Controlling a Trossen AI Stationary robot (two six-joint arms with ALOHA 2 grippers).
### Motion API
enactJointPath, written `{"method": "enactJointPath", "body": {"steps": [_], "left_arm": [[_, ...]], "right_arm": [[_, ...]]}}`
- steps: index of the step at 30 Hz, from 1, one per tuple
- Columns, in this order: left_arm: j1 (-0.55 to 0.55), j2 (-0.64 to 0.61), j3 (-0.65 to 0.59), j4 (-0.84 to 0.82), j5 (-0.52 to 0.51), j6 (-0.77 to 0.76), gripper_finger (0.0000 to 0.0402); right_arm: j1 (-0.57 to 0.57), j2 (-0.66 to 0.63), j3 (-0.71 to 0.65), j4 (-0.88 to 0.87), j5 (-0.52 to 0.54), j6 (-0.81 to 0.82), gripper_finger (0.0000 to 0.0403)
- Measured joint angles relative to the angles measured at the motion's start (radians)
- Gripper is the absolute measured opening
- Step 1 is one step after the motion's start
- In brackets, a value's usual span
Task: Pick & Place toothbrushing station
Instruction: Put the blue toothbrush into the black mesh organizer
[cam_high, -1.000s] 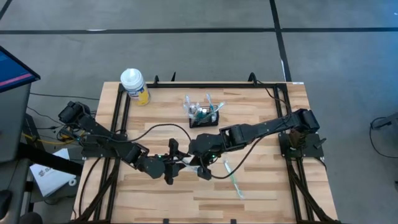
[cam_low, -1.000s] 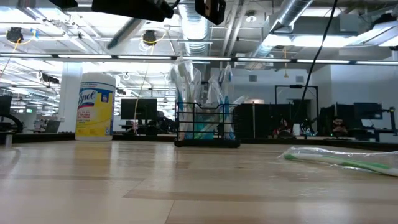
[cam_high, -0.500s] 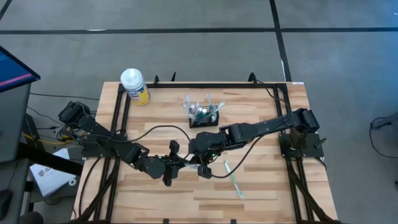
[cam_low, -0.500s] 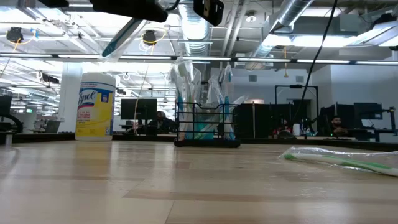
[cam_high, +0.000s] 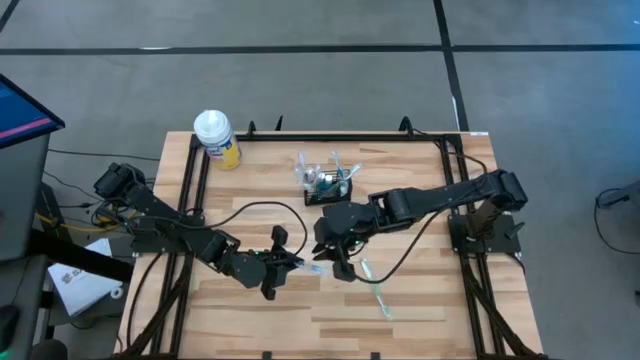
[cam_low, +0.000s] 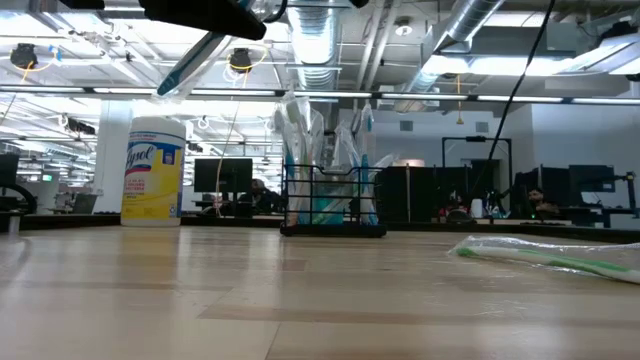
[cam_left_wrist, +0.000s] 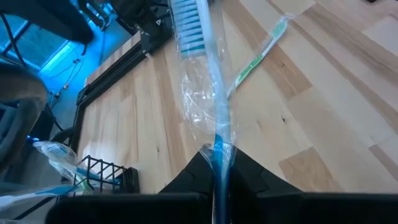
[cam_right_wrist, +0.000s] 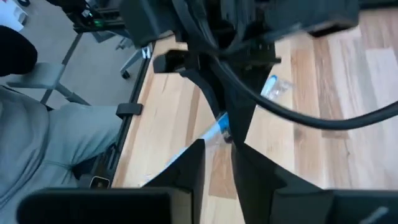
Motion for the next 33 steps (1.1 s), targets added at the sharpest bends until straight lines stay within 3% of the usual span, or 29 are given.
{"method": "enactJointPath", "body": {"steps": [11, 16, 20, 33], "left_arm": [[0.003, 0.000, 0.000, 0.014, 0.000, -0.054, 0.0010], [0.003, 0.000, 0.000, 0.039, -0.001, -0.072, 0.0010], [0.003, 0.000, 0.000, 0.056, -0.001, -0.075, 0.0010], [0.017, -0.031, 0.000, 0.108, -0.011, -0.101, 0.0009]], "right_arm": [[0.005, -0.077, 0.000, -0.125, 0.110, -0.193, 0.0071], [-0.009, -0.080, -0.004, -0.176, 0.111, -0.201, 0.0070], [-0.009, -0.098, -0.089, -0.139, 0.110, -0.196, 0.0070], [-0.008, -0.323, -0.496, 0.322, 0.107, -0.166, 0.0070]]}}
